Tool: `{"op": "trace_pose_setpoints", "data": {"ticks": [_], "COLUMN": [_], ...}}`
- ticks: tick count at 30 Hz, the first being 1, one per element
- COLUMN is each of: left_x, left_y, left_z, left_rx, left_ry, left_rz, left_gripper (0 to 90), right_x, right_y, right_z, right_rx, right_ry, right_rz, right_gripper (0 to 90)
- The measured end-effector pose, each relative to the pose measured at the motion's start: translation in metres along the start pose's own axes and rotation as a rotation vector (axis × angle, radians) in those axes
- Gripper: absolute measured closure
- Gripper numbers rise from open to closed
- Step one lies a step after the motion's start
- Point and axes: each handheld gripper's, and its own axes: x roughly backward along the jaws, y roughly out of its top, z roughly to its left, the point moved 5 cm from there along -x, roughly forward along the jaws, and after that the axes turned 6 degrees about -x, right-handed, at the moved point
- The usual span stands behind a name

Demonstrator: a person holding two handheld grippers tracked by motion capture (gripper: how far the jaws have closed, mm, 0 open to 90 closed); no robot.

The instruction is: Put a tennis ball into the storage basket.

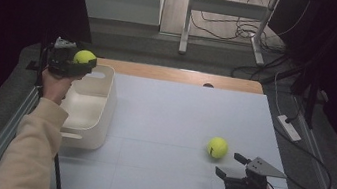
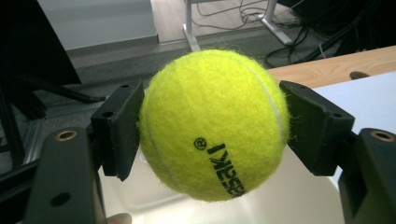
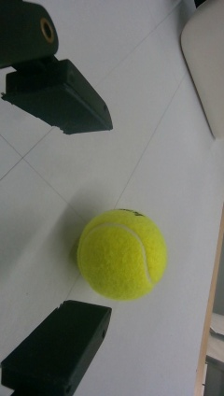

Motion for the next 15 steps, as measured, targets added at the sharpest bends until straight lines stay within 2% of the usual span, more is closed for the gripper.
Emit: {"op": "trace_pose_setpoints", "data": {"ticks": [8,15], "left_x": [-0.01,-0.019], "left_y": [-0.005,-0.012], "left_z": [0.004,0.008], "left_rx": [-0.009,-0.016], "left_ry": [0.009,0.013], "left_rz": [0.06,0.132], "left_gripper": [27.4,27.3], "right_x": [0.0,0.0], "right_y": [0.0,0.0], "right_z": [0.0,0.0], "right_rx": [0.0,0.001], "right_ry": [-0.001,0.0], "right_rz": [0.001,0.0], "right_gripper": [9.5,9.5]}}
